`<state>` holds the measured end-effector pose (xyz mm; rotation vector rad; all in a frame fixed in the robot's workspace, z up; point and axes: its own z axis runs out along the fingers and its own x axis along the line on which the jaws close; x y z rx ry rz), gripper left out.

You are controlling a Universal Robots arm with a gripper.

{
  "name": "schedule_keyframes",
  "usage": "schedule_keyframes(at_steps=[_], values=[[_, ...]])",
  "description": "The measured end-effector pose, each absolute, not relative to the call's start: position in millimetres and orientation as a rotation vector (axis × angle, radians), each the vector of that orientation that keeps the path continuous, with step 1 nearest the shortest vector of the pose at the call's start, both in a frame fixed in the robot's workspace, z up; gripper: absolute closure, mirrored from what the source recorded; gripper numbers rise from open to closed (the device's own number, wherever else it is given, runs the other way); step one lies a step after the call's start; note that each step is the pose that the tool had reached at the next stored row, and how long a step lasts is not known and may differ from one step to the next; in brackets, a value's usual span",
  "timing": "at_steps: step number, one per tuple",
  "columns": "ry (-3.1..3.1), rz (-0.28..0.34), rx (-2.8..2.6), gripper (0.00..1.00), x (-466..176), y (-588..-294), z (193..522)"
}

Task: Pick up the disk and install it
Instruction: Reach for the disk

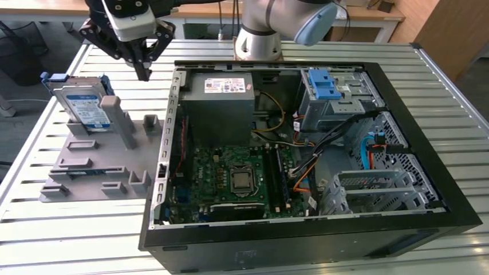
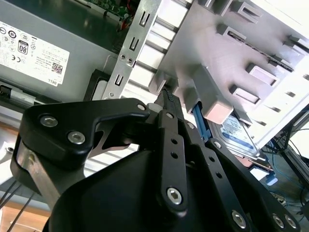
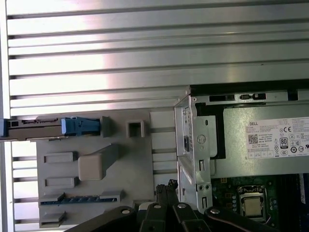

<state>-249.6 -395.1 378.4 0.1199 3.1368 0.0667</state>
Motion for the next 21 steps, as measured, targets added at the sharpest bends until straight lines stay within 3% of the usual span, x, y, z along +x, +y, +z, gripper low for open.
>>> schedule_keyframes(at_steps=[21], values=[[3.137,0.067,0.120,0.89,-270,-392,378]])
